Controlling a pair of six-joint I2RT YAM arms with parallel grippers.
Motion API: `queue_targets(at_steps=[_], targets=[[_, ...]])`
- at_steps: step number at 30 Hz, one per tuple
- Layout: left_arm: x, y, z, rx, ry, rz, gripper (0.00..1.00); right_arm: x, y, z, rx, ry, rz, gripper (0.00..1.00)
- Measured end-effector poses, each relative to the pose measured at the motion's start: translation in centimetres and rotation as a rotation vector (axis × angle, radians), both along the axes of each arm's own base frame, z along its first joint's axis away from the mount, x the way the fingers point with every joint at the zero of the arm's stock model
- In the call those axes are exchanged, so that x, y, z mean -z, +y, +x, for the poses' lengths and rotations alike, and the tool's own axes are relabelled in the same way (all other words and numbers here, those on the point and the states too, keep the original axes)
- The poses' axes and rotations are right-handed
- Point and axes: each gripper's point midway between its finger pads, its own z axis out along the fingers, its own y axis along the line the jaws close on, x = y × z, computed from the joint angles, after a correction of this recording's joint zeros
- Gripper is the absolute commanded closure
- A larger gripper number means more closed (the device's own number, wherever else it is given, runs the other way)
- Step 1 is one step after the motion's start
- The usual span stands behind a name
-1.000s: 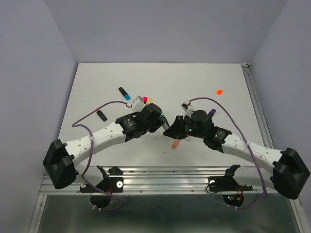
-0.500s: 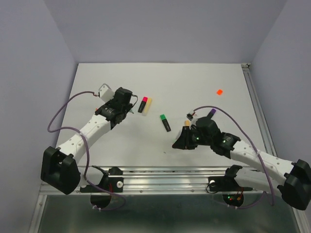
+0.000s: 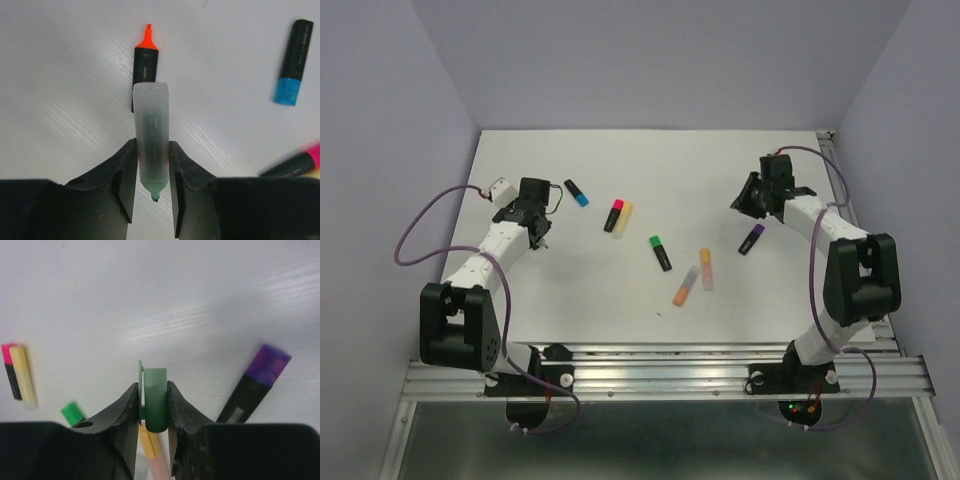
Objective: Open the pen caps
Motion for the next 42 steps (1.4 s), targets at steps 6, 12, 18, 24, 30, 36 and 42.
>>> queue_targets(at_steps=[6,12,18,24,30,36,42], targets=[[3.2,4.9,-1.8,-0.125,0.102,0.012,0.97,4.7,-5.2,6.3,0.137,0.099,-0.124,0.99],[5.3,6.0,-2.3,-0.143,0.154,-0.01,0.94,7.4,-7.8,8.5,0.22,0.19,-0.218,0.94],[7.5,7.1,-2.7,-0.169,0.223,-0.019,0.75,8.4,-9.2,10.5,0.287,0.224,-0.285,0.89],[7.6,6.7,-2.2,-0.147,0.215,-0.042,0.36,8.4,-10.0,10.3,0.332,0.246,-0.314,0.73],[7.6,6.1,-1.9,-0.127,0.205,-0.069,0.26,8.4,-10.3,10.3,0.357,0.249,-0.316,0.57],[5.7,5.4,-1.6,-0.104,0.148,-0.104,0.09,8.0,-10.3,9.6,0.357,0.266,-0.316,0.3],[-1.0,3.5,-1.2,-0.031,-0.064,-0.167,0.01,3.5,-9.8,8.9,0.338,0.204,-0.279,0.0]])
